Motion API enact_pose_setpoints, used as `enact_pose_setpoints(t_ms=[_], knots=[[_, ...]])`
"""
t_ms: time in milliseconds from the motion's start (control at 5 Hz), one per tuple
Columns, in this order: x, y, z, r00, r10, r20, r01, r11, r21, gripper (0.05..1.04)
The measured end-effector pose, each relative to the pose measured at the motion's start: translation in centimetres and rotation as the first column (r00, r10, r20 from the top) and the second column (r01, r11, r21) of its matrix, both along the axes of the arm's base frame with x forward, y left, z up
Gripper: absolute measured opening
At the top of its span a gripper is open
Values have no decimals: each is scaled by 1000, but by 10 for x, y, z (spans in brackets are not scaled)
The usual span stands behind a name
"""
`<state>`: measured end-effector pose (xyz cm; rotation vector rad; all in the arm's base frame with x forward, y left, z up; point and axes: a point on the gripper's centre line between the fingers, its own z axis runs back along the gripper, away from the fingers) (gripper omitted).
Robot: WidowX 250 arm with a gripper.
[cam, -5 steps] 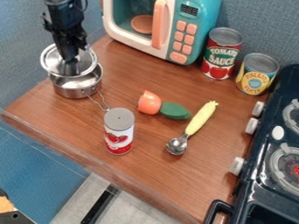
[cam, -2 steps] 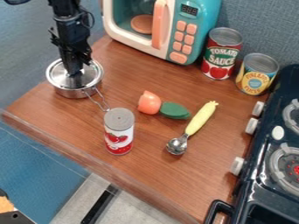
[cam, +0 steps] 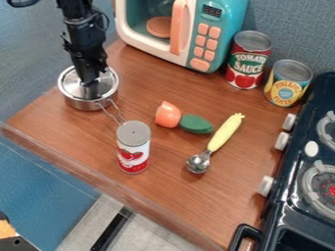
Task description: Cover the silver pot
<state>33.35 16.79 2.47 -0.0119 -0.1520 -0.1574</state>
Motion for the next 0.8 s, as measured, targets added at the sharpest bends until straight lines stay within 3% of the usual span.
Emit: enact_pose_setpoints(t_ms=[400, 600, 800], knots=[[-5, 1, -1, 1000, 2, -23, -1, 1000, 15, 804], [-8, 2, 24, 1000, 13, 3, -13, 999, 42, 1001], [-9, -4, 54, 999, -8, 37, 6, 999, 42, 1003]])
